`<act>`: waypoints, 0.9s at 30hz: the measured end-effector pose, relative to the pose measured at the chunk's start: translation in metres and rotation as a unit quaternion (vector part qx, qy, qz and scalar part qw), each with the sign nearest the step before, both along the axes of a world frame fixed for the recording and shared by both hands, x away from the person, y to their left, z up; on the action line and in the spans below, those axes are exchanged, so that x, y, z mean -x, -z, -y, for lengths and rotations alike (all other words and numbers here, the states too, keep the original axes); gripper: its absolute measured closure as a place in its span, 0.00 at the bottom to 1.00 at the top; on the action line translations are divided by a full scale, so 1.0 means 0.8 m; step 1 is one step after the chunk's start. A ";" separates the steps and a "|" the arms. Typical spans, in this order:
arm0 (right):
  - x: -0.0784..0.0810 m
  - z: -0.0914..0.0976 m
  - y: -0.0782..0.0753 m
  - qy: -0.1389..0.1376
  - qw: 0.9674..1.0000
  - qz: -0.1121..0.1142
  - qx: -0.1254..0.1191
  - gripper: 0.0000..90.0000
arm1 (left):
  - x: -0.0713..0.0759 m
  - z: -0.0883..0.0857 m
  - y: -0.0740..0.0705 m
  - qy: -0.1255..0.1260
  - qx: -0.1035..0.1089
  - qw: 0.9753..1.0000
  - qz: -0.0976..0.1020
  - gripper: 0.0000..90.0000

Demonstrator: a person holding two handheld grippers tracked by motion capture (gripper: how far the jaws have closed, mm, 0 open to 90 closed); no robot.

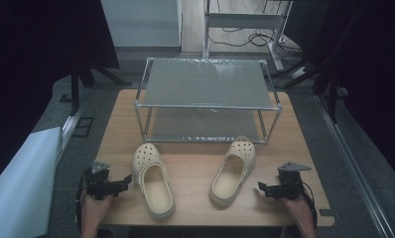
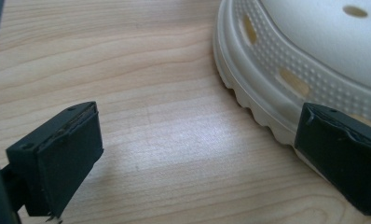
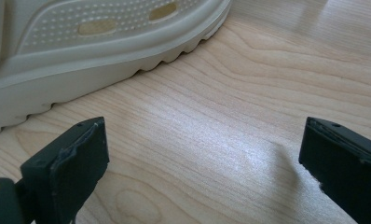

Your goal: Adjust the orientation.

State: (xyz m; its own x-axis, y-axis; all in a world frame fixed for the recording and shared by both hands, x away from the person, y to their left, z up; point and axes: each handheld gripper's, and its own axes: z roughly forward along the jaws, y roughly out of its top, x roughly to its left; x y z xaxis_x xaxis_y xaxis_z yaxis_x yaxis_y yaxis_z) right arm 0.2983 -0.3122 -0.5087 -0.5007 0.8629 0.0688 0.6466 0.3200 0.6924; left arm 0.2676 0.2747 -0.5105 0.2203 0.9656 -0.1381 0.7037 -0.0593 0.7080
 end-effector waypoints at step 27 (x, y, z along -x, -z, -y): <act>-0.001 -0.001 -0.001 -0.005 1.000 -0.003 -0.010 0.02 | 0.007 -0.003 -0.009 -0.015 0.022 0.999 -0.029 0.06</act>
State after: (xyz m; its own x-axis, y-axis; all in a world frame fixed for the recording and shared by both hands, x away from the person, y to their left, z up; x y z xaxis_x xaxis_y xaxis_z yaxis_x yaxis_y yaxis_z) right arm 0.2990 -0.3112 -0.5077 -0.5087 0.8562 0.0903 0.6482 0.3119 0.6947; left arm 0.2619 0.2773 -0.5036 0.1813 0.9643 -0.1929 0.7442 -0.0064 0.6679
